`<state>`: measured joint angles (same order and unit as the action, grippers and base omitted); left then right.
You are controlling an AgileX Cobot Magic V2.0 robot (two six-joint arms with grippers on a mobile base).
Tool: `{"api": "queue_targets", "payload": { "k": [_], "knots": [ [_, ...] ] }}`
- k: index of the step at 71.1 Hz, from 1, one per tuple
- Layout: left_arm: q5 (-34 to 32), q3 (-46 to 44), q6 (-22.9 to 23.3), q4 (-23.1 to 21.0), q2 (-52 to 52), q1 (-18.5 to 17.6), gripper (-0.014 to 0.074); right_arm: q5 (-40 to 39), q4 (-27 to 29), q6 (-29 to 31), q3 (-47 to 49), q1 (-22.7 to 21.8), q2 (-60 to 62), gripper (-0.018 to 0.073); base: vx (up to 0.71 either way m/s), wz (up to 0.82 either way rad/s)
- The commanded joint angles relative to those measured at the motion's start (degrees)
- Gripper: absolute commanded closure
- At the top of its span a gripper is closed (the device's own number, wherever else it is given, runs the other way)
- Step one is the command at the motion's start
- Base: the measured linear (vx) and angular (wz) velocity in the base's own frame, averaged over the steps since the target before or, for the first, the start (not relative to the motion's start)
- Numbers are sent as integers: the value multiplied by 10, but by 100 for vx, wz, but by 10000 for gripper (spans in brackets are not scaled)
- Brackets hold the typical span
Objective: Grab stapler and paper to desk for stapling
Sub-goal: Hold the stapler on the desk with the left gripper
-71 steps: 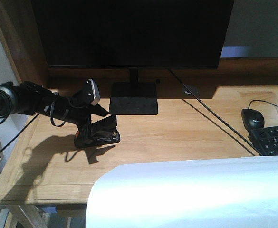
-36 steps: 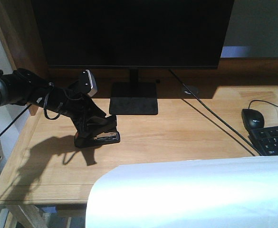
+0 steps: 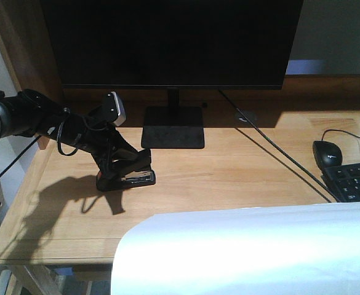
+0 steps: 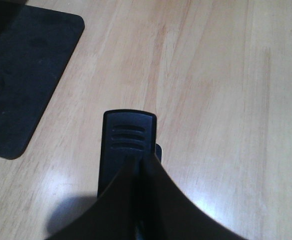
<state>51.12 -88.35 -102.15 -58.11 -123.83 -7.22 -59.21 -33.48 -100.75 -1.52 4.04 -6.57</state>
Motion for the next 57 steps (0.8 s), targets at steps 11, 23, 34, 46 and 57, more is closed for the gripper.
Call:
{"api": "queue_targets", "payload": {
  "k": [11, 23, 34, 46, 57],
  "knots": [
    [8, -16, 7, -28, 33, -1, 604, -20, 14, 8, -2, -1, -6, 568, 0, 0],
    [8, -16, 7, -28, 33, -1, 604, -20, 14, 8, -2, -1, -6, 568, 0, 0],
    [8, -16, 7, -28, 33, -1, 604, -20, 14, 8, -2, -1, -6, 568, 0, 0],
    [8, -16, 7, -28, 33, -1, 604, -20, 14, 8, -2, -1, -6, 568, 0, 0],
    [8, -16, 7, -28, 33, -1, 604, -20, 14, 8, -2, -1, -6, 568, 0, 0]
  ]
}}
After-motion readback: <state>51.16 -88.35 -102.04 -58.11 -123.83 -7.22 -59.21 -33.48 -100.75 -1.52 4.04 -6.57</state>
